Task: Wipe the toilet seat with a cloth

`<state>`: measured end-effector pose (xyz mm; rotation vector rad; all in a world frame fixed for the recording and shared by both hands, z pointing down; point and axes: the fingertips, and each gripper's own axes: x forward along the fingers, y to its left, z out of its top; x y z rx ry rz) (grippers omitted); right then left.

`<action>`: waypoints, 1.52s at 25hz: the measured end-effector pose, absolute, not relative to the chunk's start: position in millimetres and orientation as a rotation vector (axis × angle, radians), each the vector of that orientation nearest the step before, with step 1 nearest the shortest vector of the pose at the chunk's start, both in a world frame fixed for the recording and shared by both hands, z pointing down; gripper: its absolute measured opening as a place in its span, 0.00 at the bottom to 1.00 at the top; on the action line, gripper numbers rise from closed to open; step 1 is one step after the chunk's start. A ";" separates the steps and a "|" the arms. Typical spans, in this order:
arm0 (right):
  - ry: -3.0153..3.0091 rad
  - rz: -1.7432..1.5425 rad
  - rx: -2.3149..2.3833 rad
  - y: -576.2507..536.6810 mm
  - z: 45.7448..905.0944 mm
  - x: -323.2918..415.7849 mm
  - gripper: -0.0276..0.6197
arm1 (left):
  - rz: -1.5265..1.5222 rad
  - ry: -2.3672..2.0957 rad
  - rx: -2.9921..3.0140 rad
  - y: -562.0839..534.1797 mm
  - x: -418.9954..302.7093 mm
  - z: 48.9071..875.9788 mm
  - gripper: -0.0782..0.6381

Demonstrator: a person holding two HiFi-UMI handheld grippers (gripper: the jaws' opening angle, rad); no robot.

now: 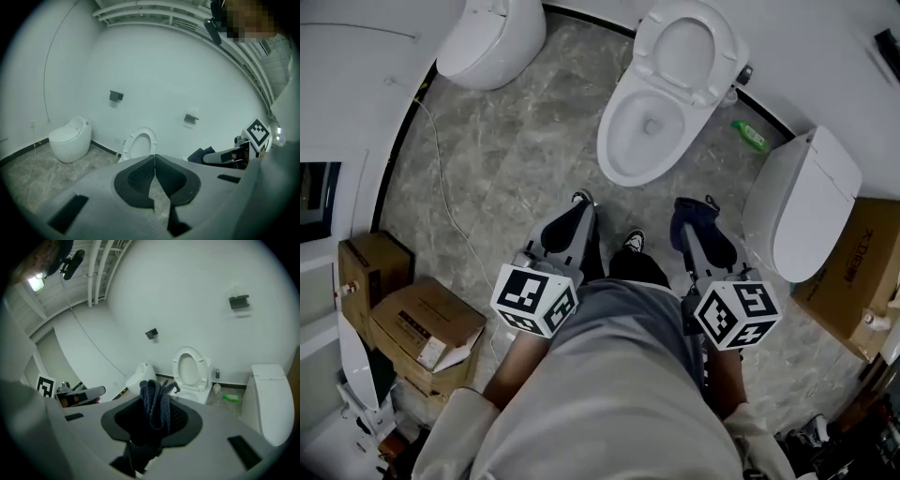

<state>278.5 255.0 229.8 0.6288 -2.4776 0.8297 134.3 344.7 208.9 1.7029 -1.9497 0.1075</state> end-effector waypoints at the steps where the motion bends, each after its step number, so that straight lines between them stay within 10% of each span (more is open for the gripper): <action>1: -2.465 0.825 0.661 248.3 231.9 276.6 0.18 | 0.111 -1.940 1.708 335.9 130.1 210.9 0.12; 38: -2.299 0.523 1.175 36.0 242.3 20.0 0.19 | 0.235 -1.304 2.194 78.0 -95.9 235.6 0.12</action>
